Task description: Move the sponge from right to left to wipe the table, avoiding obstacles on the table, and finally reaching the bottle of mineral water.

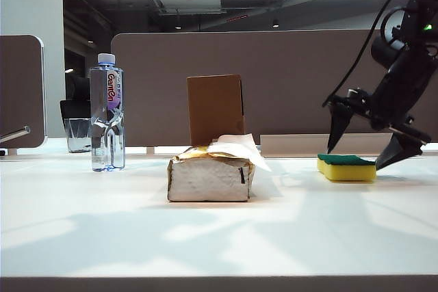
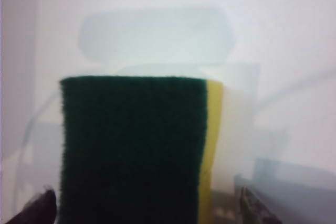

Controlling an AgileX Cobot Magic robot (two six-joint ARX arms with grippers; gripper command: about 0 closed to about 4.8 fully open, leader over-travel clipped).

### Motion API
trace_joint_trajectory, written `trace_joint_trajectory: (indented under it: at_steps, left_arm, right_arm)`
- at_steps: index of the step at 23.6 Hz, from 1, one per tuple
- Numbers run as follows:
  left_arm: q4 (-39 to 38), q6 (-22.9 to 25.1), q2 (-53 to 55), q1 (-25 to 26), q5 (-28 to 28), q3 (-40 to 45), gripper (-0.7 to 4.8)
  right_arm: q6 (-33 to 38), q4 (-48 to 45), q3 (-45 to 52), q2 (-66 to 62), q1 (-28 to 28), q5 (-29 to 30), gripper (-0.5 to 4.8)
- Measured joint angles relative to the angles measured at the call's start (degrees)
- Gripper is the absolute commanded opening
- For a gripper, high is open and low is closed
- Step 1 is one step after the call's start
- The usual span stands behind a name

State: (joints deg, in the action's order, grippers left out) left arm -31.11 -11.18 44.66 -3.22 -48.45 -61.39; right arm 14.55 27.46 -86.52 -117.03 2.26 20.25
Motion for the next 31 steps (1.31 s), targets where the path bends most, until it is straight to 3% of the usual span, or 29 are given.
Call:
trace_joint_trajectory:
  at_steps: [2, 4, 11, 13, 15, 17, 31]
  left_arm:
    - [0.0, 0.0, 0.0, 0.0, 0.0, 0.0, 3.18]
    - [0.0, 0.0, 0.0, 0.0, 0.0, 0.0, 3.18]
    - [0.0, 0.0, 0.0, 0.0, 0.0, 0.0, 3.18]
    - [0.0, 0.0, 0.1, 0.0, 0.0, 0.0, 3.18]
    - [0.0, 0.0, 0.1, 0.0, 0.0, 0.0, 3.18]
    - [0.0, 0.0, 0.1, 0.0, 0.0, 0.0, 3.18]
    - [0.0, 0.2, 0.1, 0.0, 1.2, 0.0, 3.18]
  right_arm:
    - [0.1, -0.1, 0.0, -0.5, 0.0, 0.1, 4.52]
    - [0.2, -0.3, 0.0, -0.6, 0.0, 0.1, 3.66]
    - [0.4, -1.7, 0.0, -1.4, 0.0, -1.1, 2.36]
    - [0.5, -2.0, 0.0, -1.6, 0.0, -1.5, 1.79]
    - [0.5, -2.4, -0.1, -1.9, 0.0, -2.3, 0.65]
    - [0.5, -2.9, -0.2, -2.4, 0.0, -3.2, -0.12]
    - [0.4, -2.6, -0.7, -3.4, 0.2, -5.4, -0.09]
